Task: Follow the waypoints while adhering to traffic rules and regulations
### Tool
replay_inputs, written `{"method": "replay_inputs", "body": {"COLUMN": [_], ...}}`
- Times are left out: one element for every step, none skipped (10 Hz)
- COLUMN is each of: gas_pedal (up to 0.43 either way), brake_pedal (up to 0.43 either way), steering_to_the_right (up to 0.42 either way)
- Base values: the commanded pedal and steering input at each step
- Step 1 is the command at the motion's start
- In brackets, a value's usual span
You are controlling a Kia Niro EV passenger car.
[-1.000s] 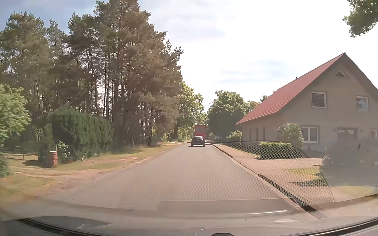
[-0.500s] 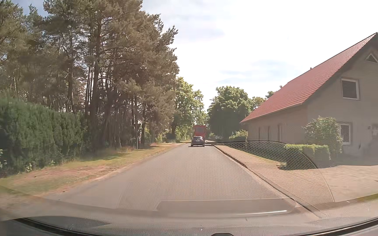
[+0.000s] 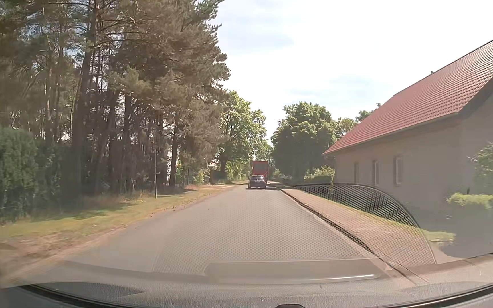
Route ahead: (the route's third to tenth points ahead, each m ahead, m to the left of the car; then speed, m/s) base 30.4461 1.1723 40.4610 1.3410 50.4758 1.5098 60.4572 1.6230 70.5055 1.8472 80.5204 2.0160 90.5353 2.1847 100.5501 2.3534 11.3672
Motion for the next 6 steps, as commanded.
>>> {"method": "replay_inputs", "body": {"gas_pedal": [0.130,0.130,0.130,0.130,0.130,0.130], "brake_pedal": [0.000,0.000,0.000,0.000,0.000,0.000], "steering_to_the_right": [0.001,0.001,0.001,0.001,0.001,0.001]}}
